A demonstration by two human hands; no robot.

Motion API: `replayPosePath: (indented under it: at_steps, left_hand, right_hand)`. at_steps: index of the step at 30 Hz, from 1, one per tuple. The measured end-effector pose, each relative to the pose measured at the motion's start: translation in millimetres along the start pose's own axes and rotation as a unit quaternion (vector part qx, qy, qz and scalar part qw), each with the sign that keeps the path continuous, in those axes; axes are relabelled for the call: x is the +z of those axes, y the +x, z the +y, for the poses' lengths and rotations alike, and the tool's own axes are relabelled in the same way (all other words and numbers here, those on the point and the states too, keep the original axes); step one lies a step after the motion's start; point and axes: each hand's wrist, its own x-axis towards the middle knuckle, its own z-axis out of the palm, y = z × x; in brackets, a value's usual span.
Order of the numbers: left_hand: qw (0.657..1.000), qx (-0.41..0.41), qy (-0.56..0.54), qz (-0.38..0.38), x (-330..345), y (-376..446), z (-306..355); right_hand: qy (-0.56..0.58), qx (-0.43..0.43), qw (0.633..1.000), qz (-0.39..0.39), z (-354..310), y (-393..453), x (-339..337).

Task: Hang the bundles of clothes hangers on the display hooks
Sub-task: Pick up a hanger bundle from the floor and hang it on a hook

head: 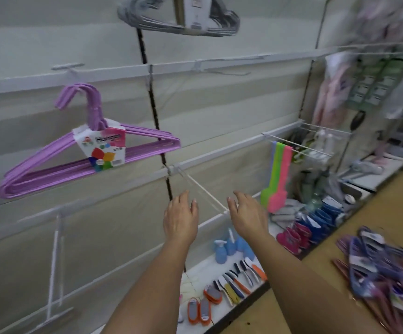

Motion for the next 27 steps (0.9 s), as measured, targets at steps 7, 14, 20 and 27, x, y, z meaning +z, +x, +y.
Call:
replayPosePath:
  at_steps: [7,14,20,27]
  left_hand:
    - [0.994,0.071,-0.027,-0.080,61.6,-76.4,77.6]
    - [0.973,0.145,-0.059,-0.172,128.2,-163.0,162.0]
    - [0.946,0.215,-0.079,-0.229,176.8,-211.6,228.7]
    - [0.897,0.278,-0.073,-0.336,228.5,-245.7,303.1]
  right_hand:
    - [-0.026,0.103,0.994,0.029,126.1,-76.0,-46.6]
    - [-0.050,0.234,0.969,0.062,243.6,-169.3,-101.1]
    - [-0.065,0.335,0.936,0.092,314.4,-228.8,-133.6]
    - [-0.041,0.420,0.897,0.128,377.4,-256.2,-163.8]
